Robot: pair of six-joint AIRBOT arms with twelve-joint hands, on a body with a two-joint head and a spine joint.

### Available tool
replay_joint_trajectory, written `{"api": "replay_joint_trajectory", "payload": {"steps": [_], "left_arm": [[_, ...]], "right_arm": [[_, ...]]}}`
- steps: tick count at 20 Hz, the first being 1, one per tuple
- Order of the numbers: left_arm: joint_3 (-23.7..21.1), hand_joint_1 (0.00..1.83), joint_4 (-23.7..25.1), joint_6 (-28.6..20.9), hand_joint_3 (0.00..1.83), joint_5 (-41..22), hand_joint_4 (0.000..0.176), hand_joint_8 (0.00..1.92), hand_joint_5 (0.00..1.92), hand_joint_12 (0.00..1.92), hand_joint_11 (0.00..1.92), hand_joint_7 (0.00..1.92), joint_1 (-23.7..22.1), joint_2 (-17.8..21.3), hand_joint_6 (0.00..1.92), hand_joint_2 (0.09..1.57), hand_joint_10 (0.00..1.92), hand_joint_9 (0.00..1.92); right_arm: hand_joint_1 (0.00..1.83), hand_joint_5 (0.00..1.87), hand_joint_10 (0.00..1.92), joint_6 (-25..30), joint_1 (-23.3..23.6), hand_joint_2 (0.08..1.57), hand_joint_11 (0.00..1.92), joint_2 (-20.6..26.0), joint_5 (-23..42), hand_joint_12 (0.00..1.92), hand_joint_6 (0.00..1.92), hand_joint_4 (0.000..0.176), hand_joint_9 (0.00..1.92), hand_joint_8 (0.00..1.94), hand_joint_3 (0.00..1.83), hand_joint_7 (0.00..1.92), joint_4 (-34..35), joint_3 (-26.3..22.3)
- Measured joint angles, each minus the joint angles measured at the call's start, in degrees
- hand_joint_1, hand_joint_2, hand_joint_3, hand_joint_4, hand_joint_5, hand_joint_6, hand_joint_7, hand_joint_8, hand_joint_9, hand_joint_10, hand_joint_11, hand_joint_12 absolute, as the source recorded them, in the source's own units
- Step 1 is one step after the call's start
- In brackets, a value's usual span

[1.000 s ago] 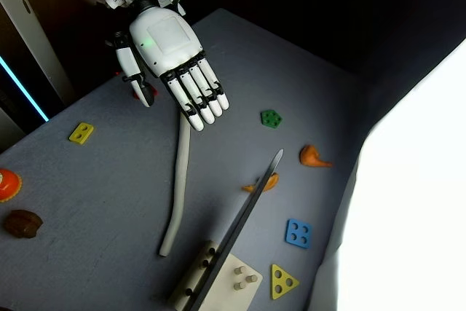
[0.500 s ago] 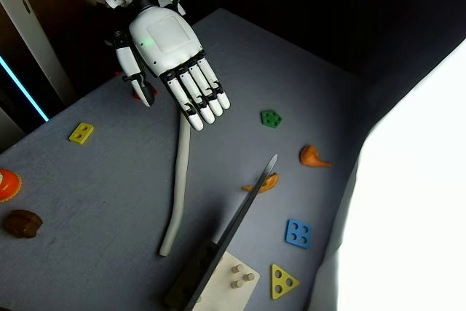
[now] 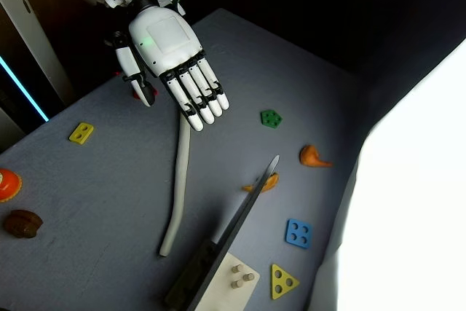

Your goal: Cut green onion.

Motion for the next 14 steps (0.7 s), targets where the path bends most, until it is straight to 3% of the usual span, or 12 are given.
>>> {"api": "replay_joint_trajectory", "payload": {"steps": [1, 2, 3, 4, 5, 6, 8, 9, 10, 11, 14], "left_arm": [[0.00, 0.40, -0.02, 0.00, 0.00, -0.09, 0.000, 0.00, 0.05, 0.09, 0.00, 0.04, -0.02, -0.02, 0.00, 1.38, 0.00, 0.01], [-0.15, 0.40, -0.02, 0.00, 0.00, 0.00, 0.000, 0.00, 0.06, 0.09, 0.00, 0.04, -0.02, 0.00, 0.00, 1.38, 0.00, 0.02], [-0.17, 0.37, -0.04, 0.00, 0.00, -0.02, 0.000, 0.00, 0.05, 0.11, 0.00, 0.04, -0.02, 0.00, 0.00, 1.39, 0.00, 0.01], [-0.17, 0.39, -0.04, 0.00, 0.00, -0.04, 0.000, 0.00, 0.05, 0.12, 0.00, 0.04, -0.02, -0.02, 0.00, 1.38, 0.00, 0.02], [-0.17, 0.41, -0.02, 0.00, 0.00, -0.02, 0.000, 0.00, 0.06, 0.14, 0.00, 0.05, -0.02, 0.00, 0.00, 1.38, 0.00, 0.02], [-0.17, 0.39, -0.02, 0.00, 0.00, -0.02, 0.000, 0.00, 0.06, 0.14, 0.00, 0.04, -0.02, 0.00, 0.00, 1.38, 0.00, 0.02], [-0.17, 0.40, -0.04, 0.00, 0.00, -0.02, 0.000, 0.00, 0.06, 0.12, 0.00, 0.05, -0.02, 0.00, 0.00, 1.38, 0.00, 0.02], [-0.24, 0.36, 0.02, 0.00, 0.00, -0.04, 0.000, 0.00, 0.05, 0.09, 0.00, 0.03, -0.02, -0.02, 0.00, 1.39, 0.00, 0.01], [-0.24, 0.36, 0.02, 0.00, 0.00, -0.04, 0.000, 0.00, 0.05, 0.09, 0.00, 0.03, -0.02, 0.00, 0.00, 1.39, 0.00, 0.01], [-0.22, 0.35, -0.04, 0.00, 0.00, 0.04, 0.000, 0.00, 0.05, 0.08, 0.00, 0.03, -0.02, 0.00, 0.01, 1.39, 0.00, 0.01], [-0.24, 0.30, 0.00, 0.00, 0.01, 0.02, 0.000, 0.00, 0.04, 0.10, 0.00, 0.02, -0.02, 0.00, 0.00, 1.40, 0.00, 0.01]], "right_arm": [[1.12, 0.45, 1.55, 0.07, 0.00, 1.21, 0.17, 0.07, 0.13, 1.92, 1.11, 0.000, 0.28, 1.21, 0.00, 0.43, -0.90, 0.15], [1.08, 0.35, 1.39, 0.20, -0.02, 1.20, 0.07, 0.13, 0.24, 1.87, 0.89, 0.000, 0.24, 0.86, 0.00, 0.41, -1.29, 0.15], [1.03, 0.29, 1.06, 0.57, -0.02, 1.19, 0.01, 0.22, 0.24, 1.69, 0.61, 0.000, 0.23, 0.46, 0.00, 0.42, -1.55, 0.15], [1.02, 0.29, 0.79, 1.42, -0.02, 1.15, 0.00, 0.48, 0.26, 1.53, 0.40, 0.000, 0.25, 0.21, 0.00, 0.45, -2.69, 0.15], [1.01, 0.19, 0.62, 2.60, -0.26, 1.11, 0.00, 0.96, 0.46, 1.25, 0.27, 0.020, 0.17, 0.09, 0.00, 0.34, -4.44, 0.15], [0.98, 0.11, 0.46, 3.50, -0.42, 1.05, 0.00, 1.27, 0.44, 0.98, 0.17, 0.036, 0.11, 0.02, 0.00, 0.23, -5.68, 0.15], [0.95, 0.02, 0.16, 4.20, -0.44, 0.99, 0.00, 1.73, 0.42, 0.68, 0.02, 0.052, 0.10, 0.00, 0.00, 0.10, -7.37, 0.15], [0.85, 0.00, 0.01, 4.48, -0.44, 0.93, 0.00, 2.21, 0.48, 0.15, 0.00, 0.073, 0.00, 0.00, 0.00, 0.00, -8.90, 0.15], [0.85, 0.00, 0.01, 4.68, -0.44, 0.93, 0.00, 2.34, 0.48, 0.15, 0.00, 0.073, 0.00, 0.00, 0.00, 0.00, -9.27, 0.15], [0.81, 0.00, 0.00, 5.01, -0.44, 0.91, 0.00, 2.60, 0.48, 0.03, 0.00, 0.081, 0.00, 0.00, 0.00, 0.00, -9.81, 0.15], [0.83, 0.00, 0.00, 6.56, -0.44, 0.86, 0.00, 3.39, 0.52, 0.00, 0.00, 0.091, 0.00, 0.00, 0.00, 0.00, -11.72, 0.15]]}}
